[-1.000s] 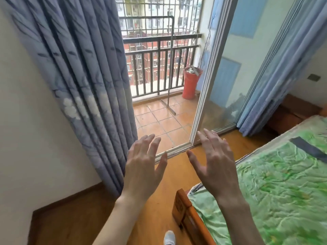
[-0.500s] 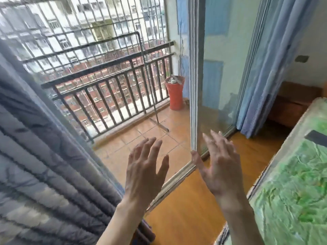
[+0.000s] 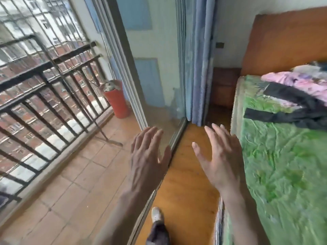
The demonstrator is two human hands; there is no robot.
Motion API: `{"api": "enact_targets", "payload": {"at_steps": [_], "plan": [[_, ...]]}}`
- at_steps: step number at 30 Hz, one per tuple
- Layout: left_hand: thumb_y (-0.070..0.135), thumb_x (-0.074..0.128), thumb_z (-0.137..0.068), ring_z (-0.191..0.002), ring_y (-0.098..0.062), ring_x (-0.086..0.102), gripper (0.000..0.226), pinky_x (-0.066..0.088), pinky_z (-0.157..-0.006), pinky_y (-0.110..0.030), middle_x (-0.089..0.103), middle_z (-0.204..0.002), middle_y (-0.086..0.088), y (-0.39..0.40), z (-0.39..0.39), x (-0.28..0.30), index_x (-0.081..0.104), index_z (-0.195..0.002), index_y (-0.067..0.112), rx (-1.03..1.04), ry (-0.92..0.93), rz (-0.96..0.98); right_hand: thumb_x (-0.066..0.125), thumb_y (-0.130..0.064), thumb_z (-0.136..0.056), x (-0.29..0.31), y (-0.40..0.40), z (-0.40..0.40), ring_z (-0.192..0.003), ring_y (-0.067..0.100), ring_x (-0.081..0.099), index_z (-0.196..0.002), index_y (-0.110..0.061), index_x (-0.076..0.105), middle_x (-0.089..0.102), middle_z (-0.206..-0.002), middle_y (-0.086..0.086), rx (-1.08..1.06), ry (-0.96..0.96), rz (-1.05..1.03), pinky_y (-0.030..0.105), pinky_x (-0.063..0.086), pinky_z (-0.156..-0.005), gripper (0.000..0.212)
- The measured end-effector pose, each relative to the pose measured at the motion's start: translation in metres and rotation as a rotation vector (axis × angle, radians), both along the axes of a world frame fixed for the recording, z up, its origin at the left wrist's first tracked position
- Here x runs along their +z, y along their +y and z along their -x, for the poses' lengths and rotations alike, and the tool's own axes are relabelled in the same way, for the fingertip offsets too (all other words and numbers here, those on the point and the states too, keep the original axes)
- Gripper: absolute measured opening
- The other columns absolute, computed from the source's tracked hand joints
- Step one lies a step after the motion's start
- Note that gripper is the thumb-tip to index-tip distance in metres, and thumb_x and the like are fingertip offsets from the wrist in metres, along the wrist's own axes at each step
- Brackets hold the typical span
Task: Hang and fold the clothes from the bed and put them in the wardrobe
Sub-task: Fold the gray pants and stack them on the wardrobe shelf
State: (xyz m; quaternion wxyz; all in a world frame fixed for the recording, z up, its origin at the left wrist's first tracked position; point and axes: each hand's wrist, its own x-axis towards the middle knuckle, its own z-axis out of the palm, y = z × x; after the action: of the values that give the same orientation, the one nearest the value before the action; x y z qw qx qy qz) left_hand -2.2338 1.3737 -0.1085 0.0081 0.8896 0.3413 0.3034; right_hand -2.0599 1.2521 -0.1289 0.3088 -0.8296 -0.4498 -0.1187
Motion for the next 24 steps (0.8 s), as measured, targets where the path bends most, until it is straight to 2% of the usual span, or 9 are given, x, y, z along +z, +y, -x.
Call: {"api": "enact_targets", "payload": {"at_steps": [6, 10, 14, 18, 24], "plan": [[0.038, 0.058, -0.104, -0.141, -0.026, 0.049, 0.046, 0.041, -0.116, -0.047, 0.058, -0.146, -0.005, 0.099, -0.101, -0.012, 0.058, -0.144, 0.014, -0.243, 0.010, 0.023, 0.044, -0.060, -0.102, -0.007, 0.058, -0.078, -0.147, 0.027, 0.043, -0.148, -0.014, 0.053, 0.050, -0.155, 0.008, -0.217, 0.005, 0.013, 0.054, 0.038, -0.117, 0.066], [0.042, 0.054, -0.105, -0.141, -0.026, 0.050, 0.048, 0.041, -0.117, -0.046, 0.059, -0.146, -0.004, 0.161, -0.169, -0.008, 0.059, -0.143, 0.015, -0.361, 0.007, 0.058, 0.037, -0.066, -0.102, 0.010, 0.098, -0.129, -0.152, 0.022, 0.035, -0.153, -0.018, 0.046, 0.041, -0.162, 0.003, -0.331, 0.052, -0.009, 0.053, 0.036, -0.119, 0.071], [0.039, 0.054, -0.104, -0.140, -0.026, 0.051, 0.047, 0.041, -0.115, -0.044, 0.060, -0.146, -0.005, 0.210, -0.237, 0.002, 0.059, -0.143, 0.013, -0.516, -0.047, 0.075, 0.037, -0.064, -0.101, 0.028, 0.128, -0.168, -0.147, 0.025, 0.042, -0.151, -0.014, 0.050, 0.048, -0.158, 0.007, -0.517, -0.030, 0.032, 0.051, 0.036, -0.119, 0.071], [0.042, 0.052, -0.106, -0.141, -0.026, 0.051, 0.048, 0.043, -0.113, -0.046, 0.059, -0.146, -0.004, 0.240, -0.299, 0.004, 0.058, -0.144, 0.014, -0.631, -0.051, 0.108, 0.039, -0.064, -0.101, 0.036, 0.142, -0.203, -0.149, 0.023, 0.040, -0.153, -0.015, 0.047, 0.045, -0.160, 0.006, -0.628, -0.025, 0.103, 0.051, 0.035, -0.120, 0.072], [0.039, 0.053, -0.107, -0.140, -0.026, 0.050, 0.045, 0.042, -0.115, -0.042, 0.059, -0.145, -0.003, 0.258, -0.392, -0.005, 0.058, -0.143, 0.015, -0.798, -0.074, 0.133, 0.039, -0.062, -0.102, 0.026, 0.148, -0.262, -0.146, 0.024, 0.044, -0.150, -0.014, 0.050, 0.049, -0.156, 0.007, -0.785, -0.016, 0.108, 0.052, 0.037, -0.118, 0.069]]}}
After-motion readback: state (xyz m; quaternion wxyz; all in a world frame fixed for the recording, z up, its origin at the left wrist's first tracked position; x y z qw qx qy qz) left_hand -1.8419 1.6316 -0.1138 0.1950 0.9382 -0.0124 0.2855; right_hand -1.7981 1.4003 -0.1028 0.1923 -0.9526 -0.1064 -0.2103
